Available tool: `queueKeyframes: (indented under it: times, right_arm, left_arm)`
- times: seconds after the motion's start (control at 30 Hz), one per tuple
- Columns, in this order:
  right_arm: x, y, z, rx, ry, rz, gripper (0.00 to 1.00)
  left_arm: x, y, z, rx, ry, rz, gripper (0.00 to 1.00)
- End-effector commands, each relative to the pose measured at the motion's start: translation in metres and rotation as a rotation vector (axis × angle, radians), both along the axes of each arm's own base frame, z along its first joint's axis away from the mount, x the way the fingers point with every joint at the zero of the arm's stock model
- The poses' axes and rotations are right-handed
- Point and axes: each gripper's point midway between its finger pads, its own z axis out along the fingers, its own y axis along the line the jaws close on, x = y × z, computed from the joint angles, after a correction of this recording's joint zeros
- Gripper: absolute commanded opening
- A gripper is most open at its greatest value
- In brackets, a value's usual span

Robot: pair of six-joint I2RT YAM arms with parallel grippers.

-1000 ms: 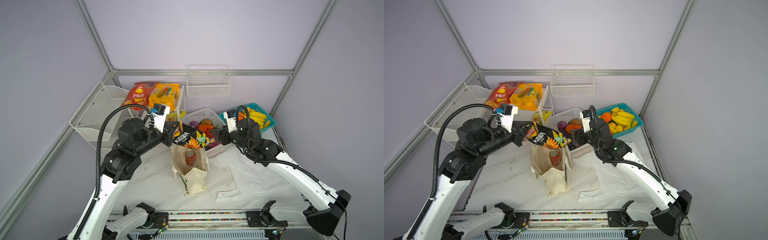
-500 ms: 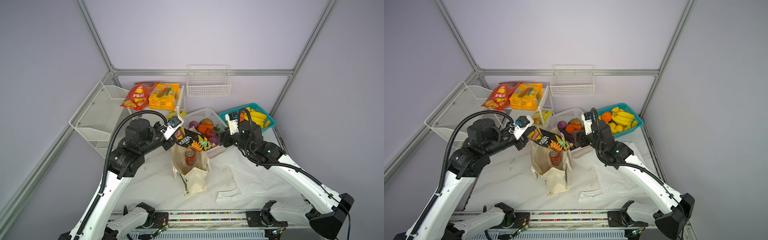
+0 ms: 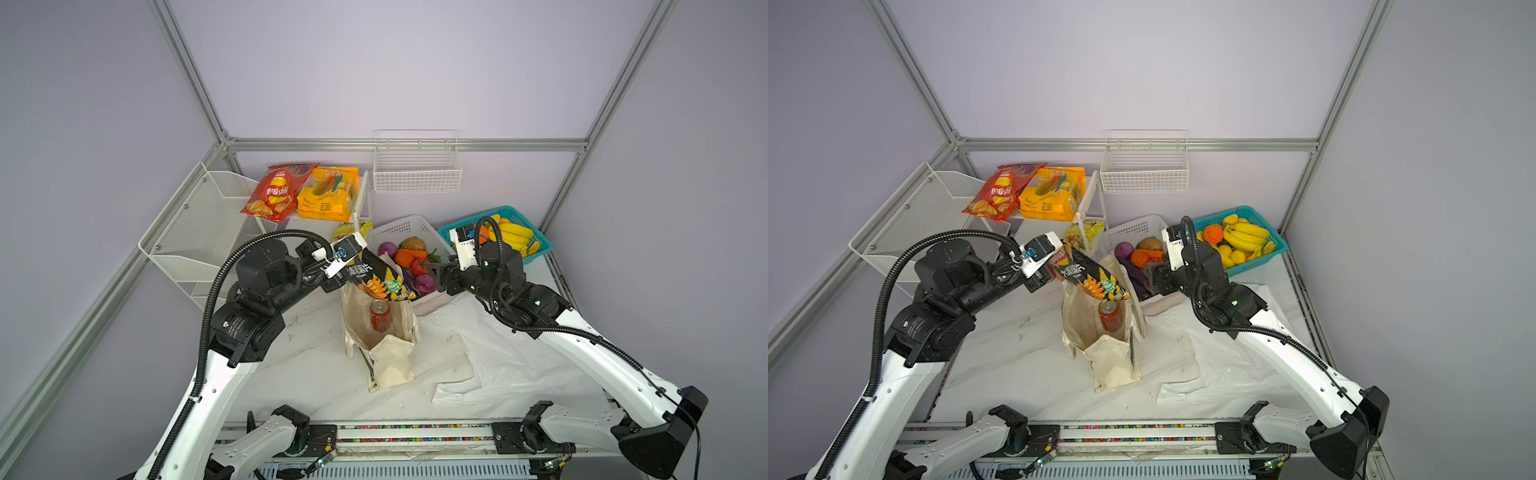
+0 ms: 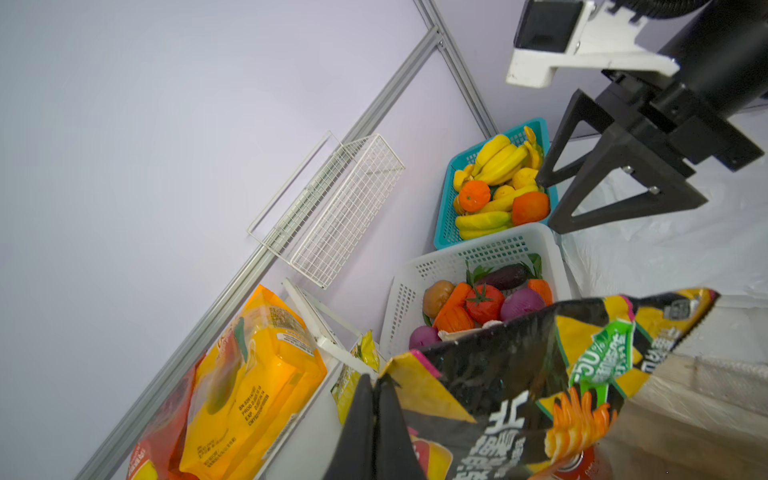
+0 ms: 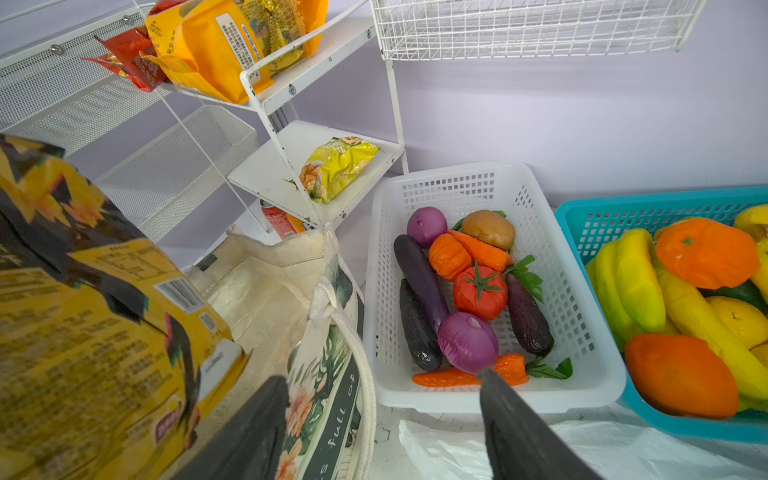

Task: Place the mixed food into the grocery bags and tie them
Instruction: 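Lower the chip bag into the tote with left gripper while right holds bag rim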

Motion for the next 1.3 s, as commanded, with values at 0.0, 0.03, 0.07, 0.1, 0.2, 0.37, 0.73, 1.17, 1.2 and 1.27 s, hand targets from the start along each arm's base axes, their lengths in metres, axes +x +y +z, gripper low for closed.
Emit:
queueKeyframes:
  times: [0.0,0.03,0.07,0.1,0.2,0.37,0.73,1.17,1.2,1.27]
  right_arm:
    - [-0.014,0.016,0.006,0.007,-0.024,0.133,0.74]
    - [-0.02,0.023,0.007,0.024,-0.017,0.185,0.74]
    - [-0.028,0.03,0.007,0.041,-0.009,0.243,0.73]
    - [-0.035,0.038,0.007,0.059,0.0,0.301,0.72]
    - [-0.056,0.055,0.002,0.093,0.031,0.436,0.7]
    - [-0.084,0.076,-0.009,0.097,0.054,0.56,0.68]
    - [-0.082,0.072,-0.025,0.101,0.073,0.467,0.66]
    - [-0.079,0.063,-0.023,0.104,0.053,0.417,0.66]
    - [-0.079,0.063,-0.023,0.104,0.052,0.416,0.66]
    - [-0.079,0.062,-0.023,0.106,0.049,0.413,0.66]
  left_arm:
    - [-0.002,-0.004,0.016,-0.058,-0.069,-0.021,0.0]
    - [-0.001,-0.004,0.015,-0.054,-0.07,-0.02,0.0]
    - [0.0,-0.005,0.013,-0.048,-0.069,-0.024,0.0]
    - [0.0,-0.005,0.012,-0.039,-0.07,-0.027,0.0]
    - [0.003,-0.009,0.004,-0.014,-0.066,-0.043,0.0]
    - [0.006,-0.019,-0.004,0.002,-0.082,-0.087,0.0]
    - [0.008,-0.048,-0.031,0.018,-0.079,-0.248,0.0]
    - [0.011,-0.073,-0.045,-0.029,-0.083,-0.366,0.0]
    - [0.011,-0.076,-0.049,-0.029,-0.08,-0.378,0.0]
    - [0.011,-0.08,-0.057,-0.031,-0.089,-0.401,0.0]
